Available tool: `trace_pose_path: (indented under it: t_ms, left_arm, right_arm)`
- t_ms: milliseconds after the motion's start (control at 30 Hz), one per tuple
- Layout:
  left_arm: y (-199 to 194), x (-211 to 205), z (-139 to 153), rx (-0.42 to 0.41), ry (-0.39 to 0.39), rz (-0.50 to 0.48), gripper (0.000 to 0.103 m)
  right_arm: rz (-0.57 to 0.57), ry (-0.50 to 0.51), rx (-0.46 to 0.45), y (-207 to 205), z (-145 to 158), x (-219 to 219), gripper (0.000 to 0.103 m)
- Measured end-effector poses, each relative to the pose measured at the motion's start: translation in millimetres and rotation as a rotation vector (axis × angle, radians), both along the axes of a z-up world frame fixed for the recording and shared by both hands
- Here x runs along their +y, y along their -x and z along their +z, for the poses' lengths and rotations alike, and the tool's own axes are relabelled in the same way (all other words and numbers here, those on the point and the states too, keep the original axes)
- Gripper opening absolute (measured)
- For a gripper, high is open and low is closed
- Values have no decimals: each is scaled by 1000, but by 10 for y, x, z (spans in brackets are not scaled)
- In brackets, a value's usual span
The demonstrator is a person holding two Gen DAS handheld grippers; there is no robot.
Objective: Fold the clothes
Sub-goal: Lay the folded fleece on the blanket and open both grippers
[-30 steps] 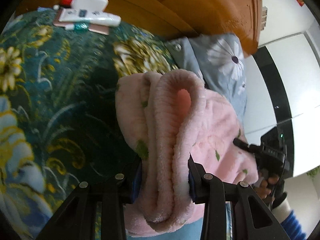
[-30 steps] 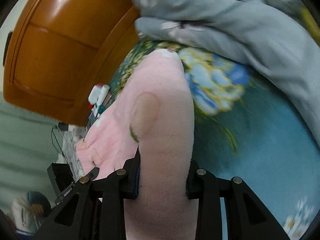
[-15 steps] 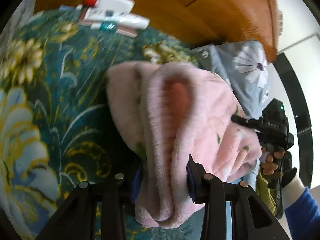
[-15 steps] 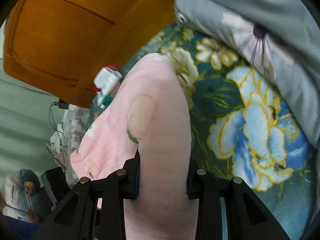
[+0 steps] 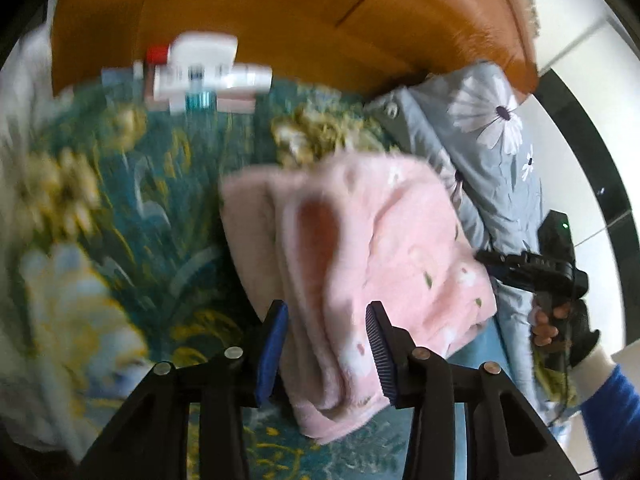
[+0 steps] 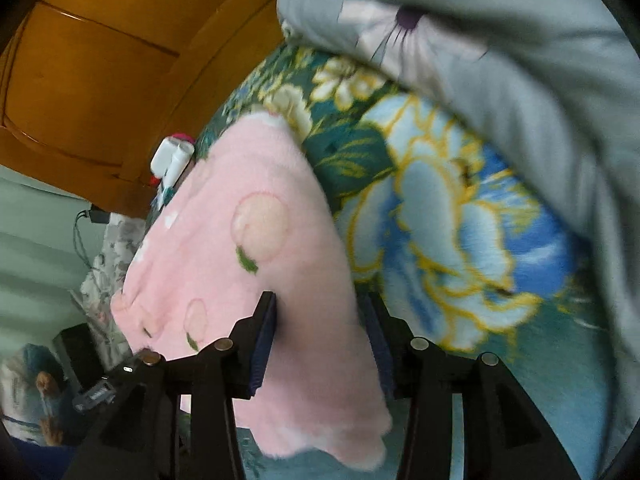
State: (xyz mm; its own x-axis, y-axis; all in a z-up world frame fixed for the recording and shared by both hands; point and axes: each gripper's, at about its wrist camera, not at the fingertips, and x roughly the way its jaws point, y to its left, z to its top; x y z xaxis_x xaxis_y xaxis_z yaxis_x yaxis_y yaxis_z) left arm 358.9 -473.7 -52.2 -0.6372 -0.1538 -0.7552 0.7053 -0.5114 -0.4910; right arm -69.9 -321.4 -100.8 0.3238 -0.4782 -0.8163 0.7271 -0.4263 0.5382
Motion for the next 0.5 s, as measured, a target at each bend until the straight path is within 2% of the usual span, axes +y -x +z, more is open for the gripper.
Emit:
trace_pose_path:
  t_ms: [133,200,267,400,467,500]
  left_arm:
    - [180,13,360,0,156,-61,45]
    - [409,59,449,-11,233,-117,45]
    - [582,90,411,-34,268,-150,46]
    - [713,36,92,-133,256,-119,46]
    - [633,-54,-90,-129,194,-76,46]
    - [615,-68,-129,-128,188,-67,46]
  right_arm:
    - [15,1,144,-186,238,149,46]
    - [47,12,219,-389,345,181,46]
    - [71,41,256,-562,426,218,46]
    - [145,54,351,-931,407,182,46]
    - [150,38,398,-1002,323,175,46]
    - [147,34,407,-1004,280,179,46]
